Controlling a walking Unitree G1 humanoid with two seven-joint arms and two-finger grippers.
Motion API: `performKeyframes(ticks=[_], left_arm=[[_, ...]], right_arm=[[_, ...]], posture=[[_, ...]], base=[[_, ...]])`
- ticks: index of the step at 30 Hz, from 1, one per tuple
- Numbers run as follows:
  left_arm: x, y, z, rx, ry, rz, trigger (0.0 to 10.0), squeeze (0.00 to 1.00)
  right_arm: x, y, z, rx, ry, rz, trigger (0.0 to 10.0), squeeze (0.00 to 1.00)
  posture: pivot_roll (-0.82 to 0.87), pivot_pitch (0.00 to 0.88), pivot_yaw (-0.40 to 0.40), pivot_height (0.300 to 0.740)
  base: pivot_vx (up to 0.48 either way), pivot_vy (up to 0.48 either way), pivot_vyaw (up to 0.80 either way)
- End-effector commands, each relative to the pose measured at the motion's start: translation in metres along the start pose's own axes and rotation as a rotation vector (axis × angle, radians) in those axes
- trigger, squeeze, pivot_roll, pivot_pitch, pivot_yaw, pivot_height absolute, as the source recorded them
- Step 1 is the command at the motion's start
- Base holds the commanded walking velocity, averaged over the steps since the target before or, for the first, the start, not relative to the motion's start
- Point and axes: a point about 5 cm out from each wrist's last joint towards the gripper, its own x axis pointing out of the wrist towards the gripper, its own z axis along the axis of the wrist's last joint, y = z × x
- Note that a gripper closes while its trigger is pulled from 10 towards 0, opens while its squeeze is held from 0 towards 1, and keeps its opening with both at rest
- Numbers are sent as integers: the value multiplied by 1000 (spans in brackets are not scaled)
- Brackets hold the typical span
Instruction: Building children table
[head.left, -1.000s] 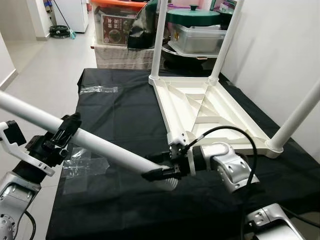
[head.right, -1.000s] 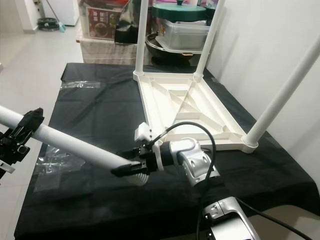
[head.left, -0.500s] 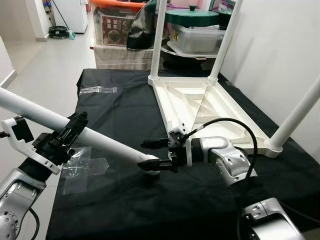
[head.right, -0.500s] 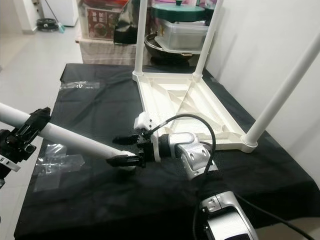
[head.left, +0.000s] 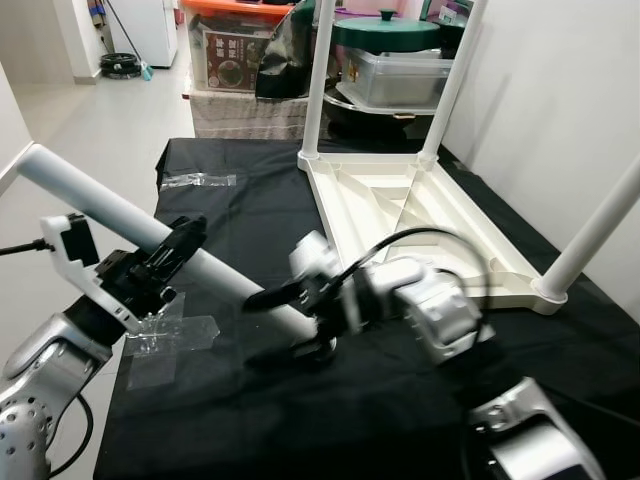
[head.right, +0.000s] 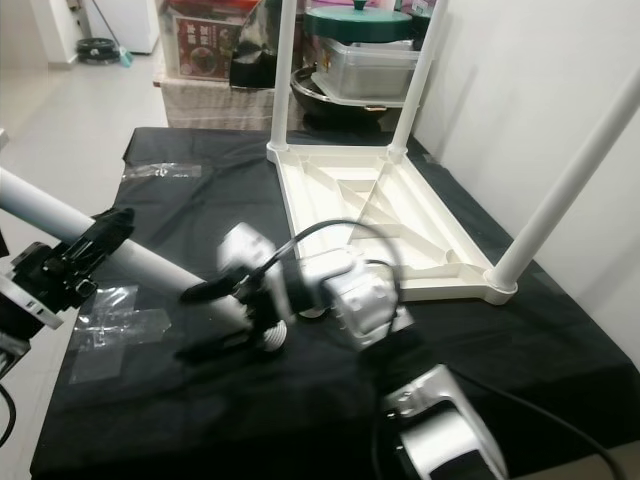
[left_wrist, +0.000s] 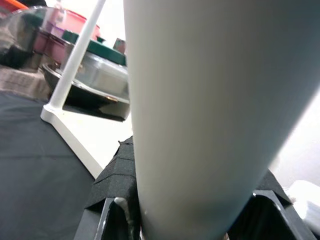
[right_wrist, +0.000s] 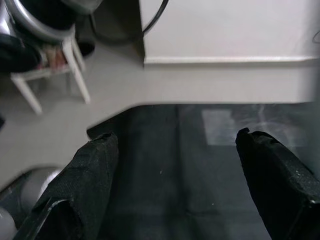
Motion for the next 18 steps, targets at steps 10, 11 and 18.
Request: performKeyframes(ticks=[10, 11, 18], left_arm=[[4, -9, -9, -21, 37, -43, 10000, 0], [3, -8, -9, -19, 40, -37, 10000, 0], [0, -6, -11, -14, 45, -21, 10000, 0]], right_arm=[[18, -6, -2, 5, 87, -65, 10000, 0], [11, -4, 7, -22, 57, -36, 10000, 0], [-35, 3, 22, -125, 29, 23, 10000, 0]], posture=[[98, 0, -103, 740], [95, 0, -102, 740], [88, 0, -102, 740]], base=[[0, 0, 0], [0, 0, 0], [0, 0, 0]])
